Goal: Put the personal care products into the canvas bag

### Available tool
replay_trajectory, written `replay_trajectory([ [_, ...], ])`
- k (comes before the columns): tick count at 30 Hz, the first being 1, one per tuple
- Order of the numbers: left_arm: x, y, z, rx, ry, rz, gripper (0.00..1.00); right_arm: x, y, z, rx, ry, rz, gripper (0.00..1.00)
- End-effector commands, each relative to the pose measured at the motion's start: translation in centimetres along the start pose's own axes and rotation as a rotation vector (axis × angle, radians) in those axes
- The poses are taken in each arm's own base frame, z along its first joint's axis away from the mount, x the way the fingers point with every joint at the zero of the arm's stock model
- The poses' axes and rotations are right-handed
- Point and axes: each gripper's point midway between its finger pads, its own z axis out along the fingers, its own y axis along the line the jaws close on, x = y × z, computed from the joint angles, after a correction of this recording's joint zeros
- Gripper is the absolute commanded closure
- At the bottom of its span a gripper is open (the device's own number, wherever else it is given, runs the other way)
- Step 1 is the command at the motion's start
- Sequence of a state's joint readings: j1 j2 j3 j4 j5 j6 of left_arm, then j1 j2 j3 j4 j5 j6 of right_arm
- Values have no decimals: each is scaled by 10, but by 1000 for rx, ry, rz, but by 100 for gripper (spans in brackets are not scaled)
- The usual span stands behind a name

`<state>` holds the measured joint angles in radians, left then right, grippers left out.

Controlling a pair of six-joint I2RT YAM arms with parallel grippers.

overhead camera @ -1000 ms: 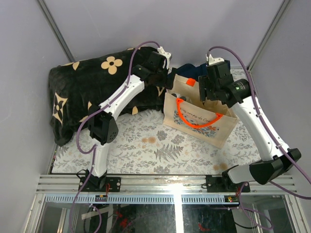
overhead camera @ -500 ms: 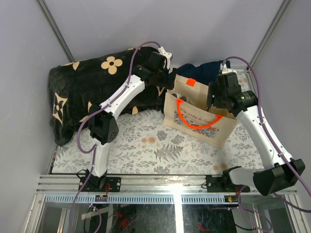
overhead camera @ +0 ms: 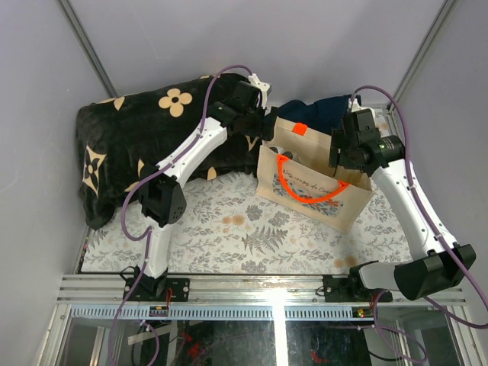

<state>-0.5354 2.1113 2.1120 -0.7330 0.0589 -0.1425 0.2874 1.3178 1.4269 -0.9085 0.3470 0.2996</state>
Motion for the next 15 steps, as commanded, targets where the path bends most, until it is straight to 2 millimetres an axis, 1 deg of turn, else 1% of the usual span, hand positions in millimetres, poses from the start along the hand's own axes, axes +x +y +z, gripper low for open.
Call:
replay_trajectory([
  [1, 1, 6, 15, -4, 1, 5, 13, -20, -29, -24, 111, -67, 25, 100],
  [5, 1, 5, 16, 1, 2, 3, 13, -10, -37, -18, 134, -36, 31, 100],
  [9, 2, 3, 18, 9, 6, -2, 13, -2, -34, -7, 94, -25, 58, 100],
  [15, 3, 4, 18, 9, 9, -5, 14, 26, -24, 19, 51, 33, 52, 100],
])
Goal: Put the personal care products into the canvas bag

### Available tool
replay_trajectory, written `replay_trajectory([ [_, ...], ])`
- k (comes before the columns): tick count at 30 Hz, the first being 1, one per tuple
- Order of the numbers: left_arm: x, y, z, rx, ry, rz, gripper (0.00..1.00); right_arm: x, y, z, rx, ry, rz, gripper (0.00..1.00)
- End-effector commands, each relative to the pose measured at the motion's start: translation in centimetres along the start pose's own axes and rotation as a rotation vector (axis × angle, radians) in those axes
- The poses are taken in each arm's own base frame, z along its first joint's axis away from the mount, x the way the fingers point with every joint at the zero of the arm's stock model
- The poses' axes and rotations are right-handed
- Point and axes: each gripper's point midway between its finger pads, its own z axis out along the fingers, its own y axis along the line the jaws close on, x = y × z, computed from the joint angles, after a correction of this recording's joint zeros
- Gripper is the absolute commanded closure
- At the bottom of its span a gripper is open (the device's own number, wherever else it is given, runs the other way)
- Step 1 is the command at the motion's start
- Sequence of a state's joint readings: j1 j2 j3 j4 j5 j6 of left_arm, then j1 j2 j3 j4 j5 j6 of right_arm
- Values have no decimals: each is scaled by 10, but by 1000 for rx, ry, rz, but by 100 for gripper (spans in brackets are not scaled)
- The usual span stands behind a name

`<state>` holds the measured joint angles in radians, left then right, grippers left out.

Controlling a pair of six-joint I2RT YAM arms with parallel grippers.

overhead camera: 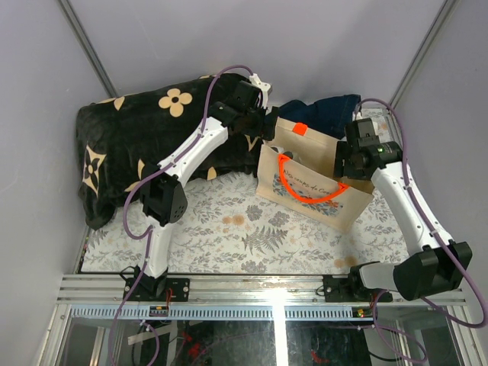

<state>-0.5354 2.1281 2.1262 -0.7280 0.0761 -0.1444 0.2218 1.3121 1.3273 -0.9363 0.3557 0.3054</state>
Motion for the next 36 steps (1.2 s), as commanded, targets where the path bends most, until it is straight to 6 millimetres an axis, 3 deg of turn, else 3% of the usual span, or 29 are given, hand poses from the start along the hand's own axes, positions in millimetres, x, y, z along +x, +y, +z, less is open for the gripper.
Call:
replay_trajectory([
  [1, 3, 7, 13, -10, 9, -3, 14, -6, 5, 4, -40, -71, 39, 100],
  [15, 1, 7, 13, -16, 1, -2, 14, 33, 19, 48, -72, -19, 32, 100],
  [22, 0, 8, 12, -20, 1, -1, 14, 62, 18, 65, -44, 74, 15, 100],
  [27, 1, 9, 12, -25, 4, -1, 14, 57, -1, 56, 57, 71, 18, 100],
  [32, 1, 8, 15, -16, 6, -3, 14, 46, -39, 41, 254, 57, -27, 100],
  [36, 1, 6, 17, -9, 7, -8, 14, 43, -51, 37, 317, 36, -33, 100],
])
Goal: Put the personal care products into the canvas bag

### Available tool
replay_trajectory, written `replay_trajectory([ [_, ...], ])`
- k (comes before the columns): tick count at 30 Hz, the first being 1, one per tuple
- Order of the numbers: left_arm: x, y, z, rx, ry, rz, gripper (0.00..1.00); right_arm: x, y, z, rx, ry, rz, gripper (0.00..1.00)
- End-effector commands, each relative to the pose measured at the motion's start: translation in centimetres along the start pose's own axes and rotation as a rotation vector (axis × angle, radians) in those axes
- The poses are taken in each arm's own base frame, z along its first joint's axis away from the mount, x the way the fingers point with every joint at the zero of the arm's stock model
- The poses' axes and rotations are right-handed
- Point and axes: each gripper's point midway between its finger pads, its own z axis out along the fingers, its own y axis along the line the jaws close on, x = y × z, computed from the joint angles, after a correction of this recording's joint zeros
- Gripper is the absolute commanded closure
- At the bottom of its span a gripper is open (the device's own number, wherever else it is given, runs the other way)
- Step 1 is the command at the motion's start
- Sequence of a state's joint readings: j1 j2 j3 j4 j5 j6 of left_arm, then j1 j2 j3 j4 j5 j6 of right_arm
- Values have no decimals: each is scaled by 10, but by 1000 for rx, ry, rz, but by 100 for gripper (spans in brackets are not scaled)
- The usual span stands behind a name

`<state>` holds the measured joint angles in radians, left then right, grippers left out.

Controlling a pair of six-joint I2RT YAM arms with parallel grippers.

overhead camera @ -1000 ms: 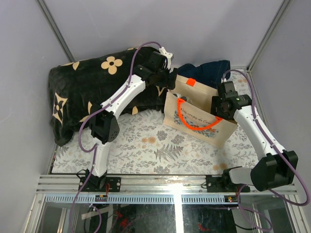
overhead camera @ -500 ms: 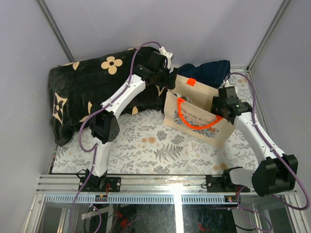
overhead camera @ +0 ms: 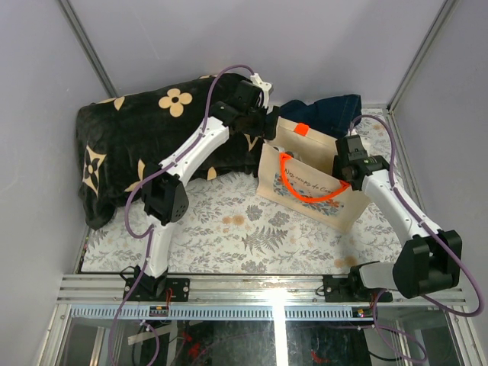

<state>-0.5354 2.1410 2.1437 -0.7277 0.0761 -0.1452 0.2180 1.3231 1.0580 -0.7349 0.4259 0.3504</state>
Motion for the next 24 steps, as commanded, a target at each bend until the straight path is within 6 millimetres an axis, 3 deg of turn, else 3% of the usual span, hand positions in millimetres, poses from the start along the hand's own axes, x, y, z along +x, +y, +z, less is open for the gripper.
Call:
replay_trajectory([
  [1, 3, 6, 14, -8, 10, -8, 14, -4, -52, -18, 239, -22, -49, 100],
  [4, 4, 6, 15, -5, 13, -10, 14, -4, -57, -21, 262, -7, -72, 100],
  [6, 4, 6, 15, -5, 14, -11, 14, -2, -50, -23, 216, 17, -71, 100],
  [16, 2, 7, 14, -13, 7, -6, 14, 34, 21, -30, -201, 118, 39, 100],
  [20, 1, 6, 15, -7, 6, -5, 14, 41, 21, -25, -197, 139, 30, 100],
  [24, 0, 5, 14, -4, 6, -4, 14, 45, 19, -21, -181, 158, 7, 90],
])
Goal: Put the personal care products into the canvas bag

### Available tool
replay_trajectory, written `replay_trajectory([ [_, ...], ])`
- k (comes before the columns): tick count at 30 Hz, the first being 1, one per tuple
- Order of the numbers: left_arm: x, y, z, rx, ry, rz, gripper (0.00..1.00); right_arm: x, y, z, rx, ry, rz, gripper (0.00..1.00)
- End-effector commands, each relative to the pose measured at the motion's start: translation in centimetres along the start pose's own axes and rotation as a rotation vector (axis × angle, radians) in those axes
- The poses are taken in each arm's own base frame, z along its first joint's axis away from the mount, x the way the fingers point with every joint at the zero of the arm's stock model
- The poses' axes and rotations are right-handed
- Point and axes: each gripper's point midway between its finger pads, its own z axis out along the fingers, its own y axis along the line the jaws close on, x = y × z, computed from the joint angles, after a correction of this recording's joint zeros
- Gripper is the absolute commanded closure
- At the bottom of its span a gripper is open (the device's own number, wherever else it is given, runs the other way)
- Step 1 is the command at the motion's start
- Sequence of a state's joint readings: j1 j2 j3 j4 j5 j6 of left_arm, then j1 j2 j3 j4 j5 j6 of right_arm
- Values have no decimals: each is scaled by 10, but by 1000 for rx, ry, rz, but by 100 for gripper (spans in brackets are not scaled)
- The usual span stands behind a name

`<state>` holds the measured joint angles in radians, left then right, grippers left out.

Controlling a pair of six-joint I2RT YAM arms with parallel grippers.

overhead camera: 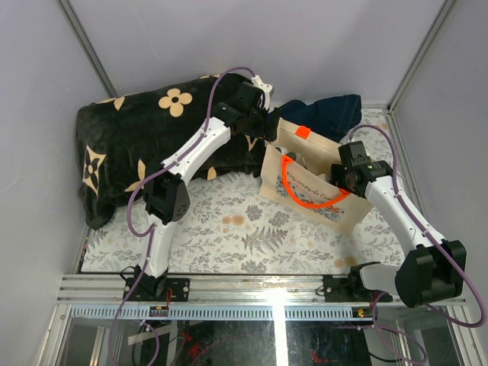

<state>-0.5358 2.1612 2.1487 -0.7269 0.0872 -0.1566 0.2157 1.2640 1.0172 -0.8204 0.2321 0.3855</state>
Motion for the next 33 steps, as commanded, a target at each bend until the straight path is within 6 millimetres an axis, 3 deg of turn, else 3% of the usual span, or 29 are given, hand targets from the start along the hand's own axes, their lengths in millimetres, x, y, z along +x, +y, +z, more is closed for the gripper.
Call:
replay_trajectory([
  [1, -5, 6, 7, -13, -10, 8, 14, 8, 1, -4, -20, 35, -10, 85],
  [8, -5, 7, 5, -16, -12, 9, 14, -1, 1, -11, -17, 21, -23, 33],
  [12, -6, 6, 5, -15, -13, 8, 14, -8, -3, -18, -1, 12, -35, 16],
  [16, -6, 6, 5, -15, -15, 7, 14, -21, -3, -28, -1, -25, -38, 9],
  [25, -7, 6, 6, -13, -15, 2, 14, -52, -9, -60, 18, -110, -43, 4],
  [33, -15, 7, 2, -25, -38, 6, 13, -118, -2, -111, -47, -378, 0, 0],
])
